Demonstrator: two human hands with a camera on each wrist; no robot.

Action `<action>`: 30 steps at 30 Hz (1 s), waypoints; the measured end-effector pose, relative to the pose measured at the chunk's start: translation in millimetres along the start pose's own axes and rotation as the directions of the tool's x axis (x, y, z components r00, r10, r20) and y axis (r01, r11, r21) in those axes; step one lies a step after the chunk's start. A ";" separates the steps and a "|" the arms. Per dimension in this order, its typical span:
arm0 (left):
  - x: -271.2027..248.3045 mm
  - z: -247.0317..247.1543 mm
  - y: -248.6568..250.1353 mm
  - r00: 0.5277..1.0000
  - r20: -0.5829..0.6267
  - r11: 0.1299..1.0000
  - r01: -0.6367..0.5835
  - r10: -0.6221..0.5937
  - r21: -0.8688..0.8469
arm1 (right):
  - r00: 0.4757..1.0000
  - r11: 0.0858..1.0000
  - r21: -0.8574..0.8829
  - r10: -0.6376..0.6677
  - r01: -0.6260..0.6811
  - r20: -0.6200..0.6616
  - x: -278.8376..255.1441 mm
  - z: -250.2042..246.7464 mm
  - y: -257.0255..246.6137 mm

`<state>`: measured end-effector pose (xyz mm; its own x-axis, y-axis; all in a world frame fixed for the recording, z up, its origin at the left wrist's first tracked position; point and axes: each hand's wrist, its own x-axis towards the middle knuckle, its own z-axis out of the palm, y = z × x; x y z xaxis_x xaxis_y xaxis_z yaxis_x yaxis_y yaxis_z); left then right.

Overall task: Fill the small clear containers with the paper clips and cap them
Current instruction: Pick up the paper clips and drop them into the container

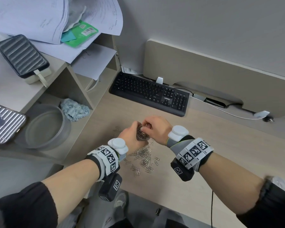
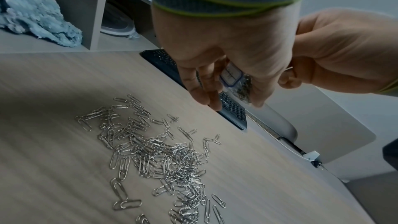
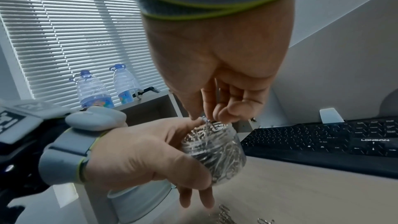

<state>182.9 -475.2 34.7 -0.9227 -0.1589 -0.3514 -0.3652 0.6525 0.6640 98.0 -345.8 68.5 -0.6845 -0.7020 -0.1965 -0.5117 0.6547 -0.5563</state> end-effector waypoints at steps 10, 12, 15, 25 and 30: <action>-0.6 -0.7 5.2 1.000 0.009 1.000 -0.023 0.023 -0.009 | 0.996 0.994 -0.061 0.085 -0.086 -0.016 2.4 -2.7 7.4; -1.2 0.0 5.4 1.000 -0.004 0.999 -0.020 0.020 -0.025 | 0.992 0.992 -0.046 0.115 -0.118 -0.055 1.7 -4.1 10.3; -1.7 1.5 8.2 0.999 -0.011 0.999 -0.040 0.039 -0.020 | 0.986 0.988 -0.042 0.147 -0.150 -0.075 -0.8 -3.9 10.4; -3.9 4.4 15.1 0.998 0.000 0.998 -0.067 0.067 0.004 | 0.974 0.972 0.067 0.225 -0.226 0.015 -11.8 -7.4 24.7; -5.2 4.9 19.3 0.998 -0.002 0.998 -0.067 0.067 -0.007 | 0.957 0.953 0.096 0.285 -0.289 0.052 -14.7 -2.3 24.6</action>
<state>181.3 -458.1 46.0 -0.9453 -0.1165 -0.3048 -0.3036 0.6563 0.6907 94.3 -318.7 59.5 -0.7740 -0.4998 -0.3887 -0.2397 0.7995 -0.5508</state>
